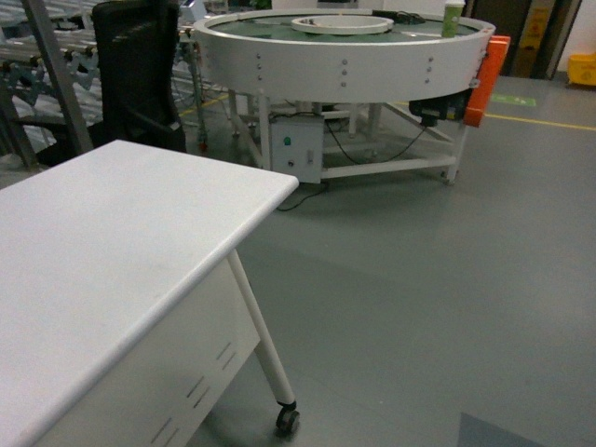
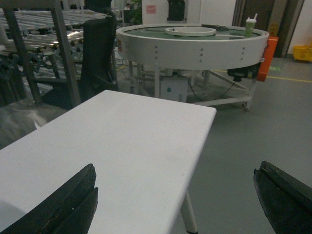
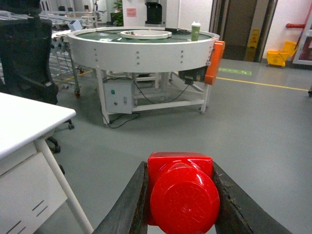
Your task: Pick red block from blue box to shelf
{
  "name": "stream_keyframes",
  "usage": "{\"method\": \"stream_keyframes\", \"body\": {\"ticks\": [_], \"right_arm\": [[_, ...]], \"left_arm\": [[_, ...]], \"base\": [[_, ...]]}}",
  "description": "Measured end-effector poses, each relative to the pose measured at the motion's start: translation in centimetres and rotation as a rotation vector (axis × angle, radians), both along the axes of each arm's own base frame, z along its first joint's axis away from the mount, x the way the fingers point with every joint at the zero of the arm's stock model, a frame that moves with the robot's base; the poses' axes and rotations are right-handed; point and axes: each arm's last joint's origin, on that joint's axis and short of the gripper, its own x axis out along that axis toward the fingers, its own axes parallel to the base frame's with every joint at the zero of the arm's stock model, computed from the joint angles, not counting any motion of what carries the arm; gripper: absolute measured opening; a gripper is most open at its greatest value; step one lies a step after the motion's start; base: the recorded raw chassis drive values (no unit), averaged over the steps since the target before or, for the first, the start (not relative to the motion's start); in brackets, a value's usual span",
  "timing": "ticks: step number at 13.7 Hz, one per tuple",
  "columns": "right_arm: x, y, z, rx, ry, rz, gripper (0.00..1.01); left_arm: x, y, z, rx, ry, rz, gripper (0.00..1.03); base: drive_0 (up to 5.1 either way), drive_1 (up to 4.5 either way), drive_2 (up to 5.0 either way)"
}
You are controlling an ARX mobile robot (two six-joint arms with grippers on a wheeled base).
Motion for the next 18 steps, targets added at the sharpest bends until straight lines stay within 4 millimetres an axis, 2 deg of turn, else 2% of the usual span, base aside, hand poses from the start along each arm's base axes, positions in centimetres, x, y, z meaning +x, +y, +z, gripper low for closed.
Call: {"method": "stream_keyframes", "body": {"ticks": [18], "right_arm": [[0.00, 0.00, 0.00, 0.000, 0.000, 0.000, 0.28]], "left_arm": [[0.00, -0.01, 0.00, 0.000, 0.000, -0.001, 0.98]], "base": [[-1.5, -1.54, -1.5]]}}
